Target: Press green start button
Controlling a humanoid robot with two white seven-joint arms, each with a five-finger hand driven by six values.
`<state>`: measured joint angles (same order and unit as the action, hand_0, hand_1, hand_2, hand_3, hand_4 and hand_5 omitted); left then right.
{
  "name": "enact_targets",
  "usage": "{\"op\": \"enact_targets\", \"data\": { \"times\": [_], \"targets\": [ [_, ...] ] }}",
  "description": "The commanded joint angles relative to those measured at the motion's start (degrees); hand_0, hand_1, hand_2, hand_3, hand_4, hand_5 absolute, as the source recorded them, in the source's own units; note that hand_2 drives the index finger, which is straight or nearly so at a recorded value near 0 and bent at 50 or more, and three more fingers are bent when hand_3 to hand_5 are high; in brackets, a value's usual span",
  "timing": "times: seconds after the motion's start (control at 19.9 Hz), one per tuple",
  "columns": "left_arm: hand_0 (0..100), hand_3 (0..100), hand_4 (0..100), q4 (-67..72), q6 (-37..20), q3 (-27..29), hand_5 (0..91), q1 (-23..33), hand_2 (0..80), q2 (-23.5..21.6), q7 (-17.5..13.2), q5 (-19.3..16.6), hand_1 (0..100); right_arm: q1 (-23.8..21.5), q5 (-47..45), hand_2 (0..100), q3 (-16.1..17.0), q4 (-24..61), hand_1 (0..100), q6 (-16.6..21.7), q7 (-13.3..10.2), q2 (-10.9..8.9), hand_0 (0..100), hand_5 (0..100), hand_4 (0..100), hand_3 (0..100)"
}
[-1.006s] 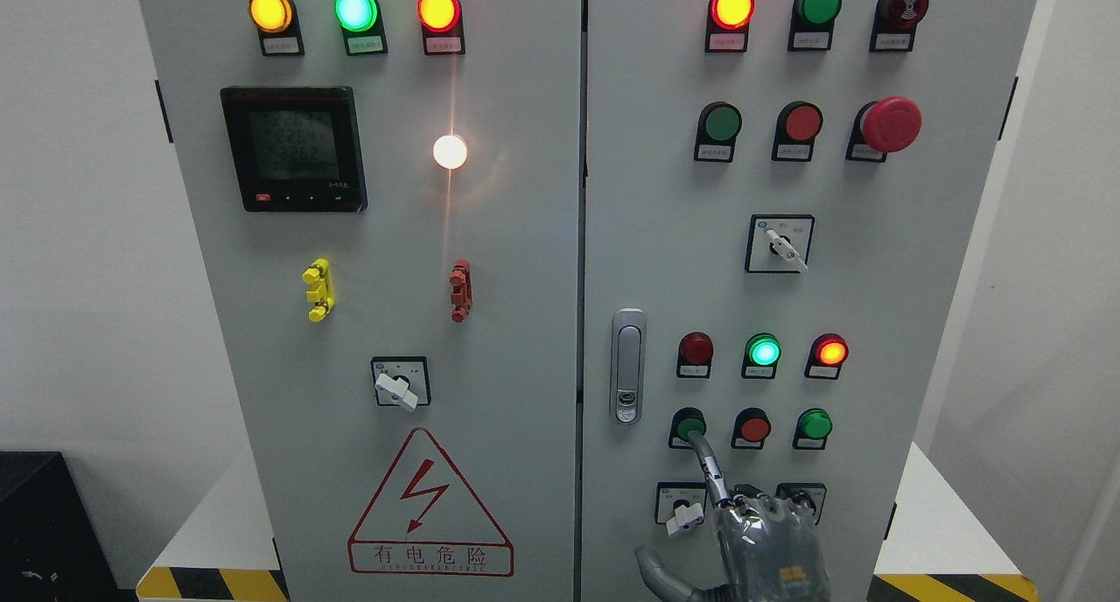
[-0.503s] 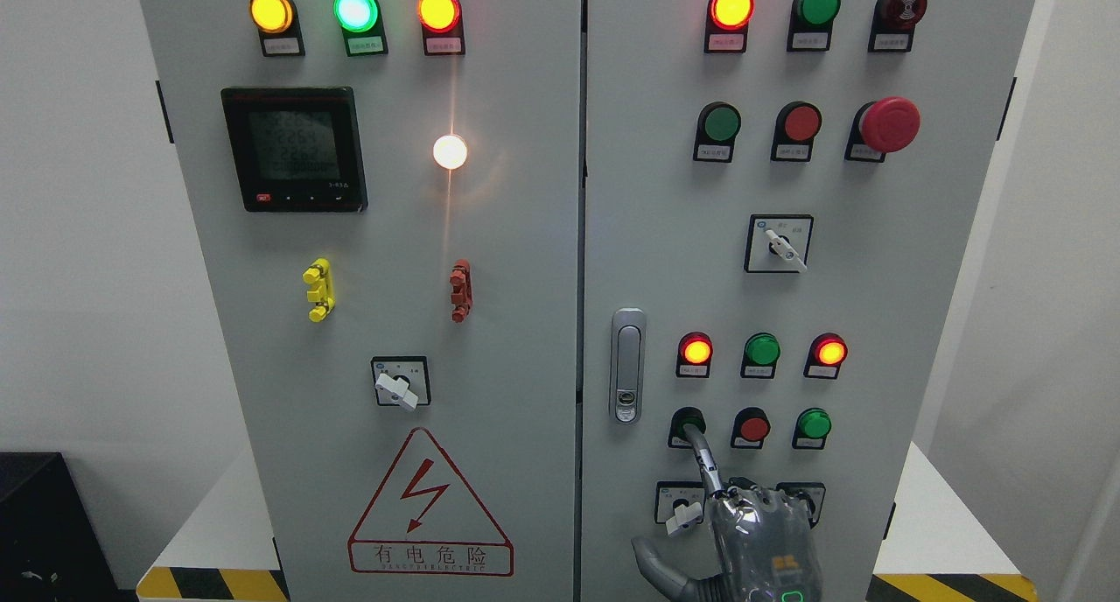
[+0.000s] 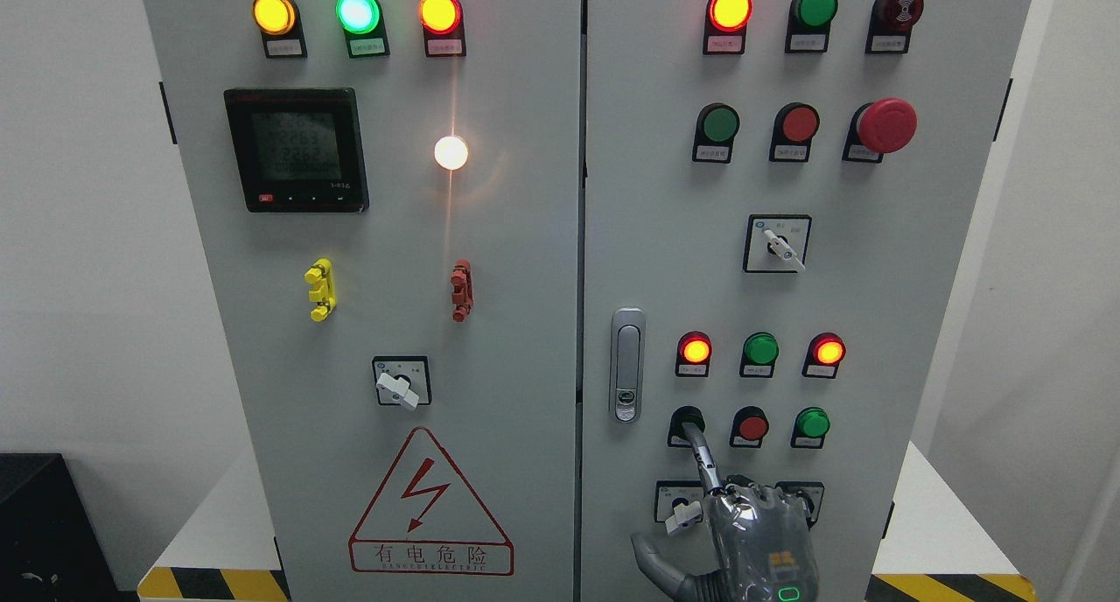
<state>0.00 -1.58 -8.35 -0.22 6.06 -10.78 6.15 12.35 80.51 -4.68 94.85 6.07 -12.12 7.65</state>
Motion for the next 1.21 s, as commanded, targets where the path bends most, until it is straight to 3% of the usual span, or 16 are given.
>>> {"op": "enact_targets", "data": {
  "times": [0.0, 0.5, 1.16],
  "targets": [
    [12, 0, 0, -1.58, -0.27, 0.0, 0.0, -1.53, 0.0, 0.0, 0.06, 0.0, 56, 0.04, -0.44, 0, 0.02, -0.19, 30, 0.25, 0.08, 0.08, 12, 97, 87, 97],
    [12, 0, 0, -1.58, -0.27, 0.0, 0.0, -1.53, 0.0, 0.0, 0.06, 0.0, 56, -0.57, -1.15, 0, 0.46, 4.11, 31, 2.01, 0.26, 0.08, 16, 96, 86, 97],
    [12, 0, 0, -1.58, -0.27, 0.0, 0.0, -1.53, 0.0, 0.0, -0.03, 0.0, 56, -8.04, -13.44, 3, 1.16, 13.87, 35, 4.12, 1.14, 0.0, 19, 92, 85, 95]
  ]
}}
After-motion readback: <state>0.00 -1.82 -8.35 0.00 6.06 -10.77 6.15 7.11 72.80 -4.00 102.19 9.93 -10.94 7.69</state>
